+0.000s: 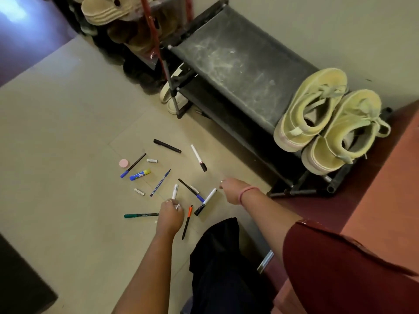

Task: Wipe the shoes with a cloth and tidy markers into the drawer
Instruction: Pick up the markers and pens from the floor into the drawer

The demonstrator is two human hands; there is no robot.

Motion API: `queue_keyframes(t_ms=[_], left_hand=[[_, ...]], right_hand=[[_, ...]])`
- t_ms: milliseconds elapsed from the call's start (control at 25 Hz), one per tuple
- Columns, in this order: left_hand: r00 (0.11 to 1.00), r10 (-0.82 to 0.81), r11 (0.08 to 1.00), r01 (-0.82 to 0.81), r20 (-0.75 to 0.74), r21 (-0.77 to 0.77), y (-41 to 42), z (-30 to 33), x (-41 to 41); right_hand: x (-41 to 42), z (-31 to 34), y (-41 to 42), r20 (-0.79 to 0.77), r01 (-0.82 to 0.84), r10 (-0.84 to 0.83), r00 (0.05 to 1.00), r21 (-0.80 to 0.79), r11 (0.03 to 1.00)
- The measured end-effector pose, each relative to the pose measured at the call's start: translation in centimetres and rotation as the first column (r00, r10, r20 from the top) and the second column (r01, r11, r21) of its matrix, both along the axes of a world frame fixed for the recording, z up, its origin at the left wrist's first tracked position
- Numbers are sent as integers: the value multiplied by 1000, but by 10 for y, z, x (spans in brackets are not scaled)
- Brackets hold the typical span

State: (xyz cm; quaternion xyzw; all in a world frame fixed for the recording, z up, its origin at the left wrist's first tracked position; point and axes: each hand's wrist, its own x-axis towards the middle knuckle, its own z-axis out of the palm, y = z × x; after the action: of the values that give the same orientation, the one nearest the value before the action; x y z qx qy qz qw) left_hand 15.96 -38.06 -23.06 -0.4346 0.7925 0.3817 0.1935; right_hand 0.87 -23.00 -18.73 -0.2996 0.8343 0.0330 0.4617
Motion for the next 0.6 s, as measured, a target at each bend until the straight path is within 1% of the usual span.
queue_keyframes(t_ms=[80,160,280,440,520,600], left_hand=[[998,-43,999,43,39,-2,-9,-17,-2],[992,-80,997,80,96,10,-22,-34,-3],[974,-135,990,125,181,66,-36,-62,0],[952,-228,971,207,204,117,-43,-93,6],[958,-217,973,196,189,123,-46,-107,8],[972,-156,986,144,173,80,-51,-117,7]], right_hand=[[5,-25,-2,13,-21,21,1000,37,999],[12,-47,-5,12,-20,19,1000,31,999],[28,-85,-11,16,-50,49,999,63,997],[37,-130,-9,62,-215,209,976,101,971],[31,-142,-6,17,-363,364,931,110,925],[22,-154,-4,-43,-485,491,870,111,868]])
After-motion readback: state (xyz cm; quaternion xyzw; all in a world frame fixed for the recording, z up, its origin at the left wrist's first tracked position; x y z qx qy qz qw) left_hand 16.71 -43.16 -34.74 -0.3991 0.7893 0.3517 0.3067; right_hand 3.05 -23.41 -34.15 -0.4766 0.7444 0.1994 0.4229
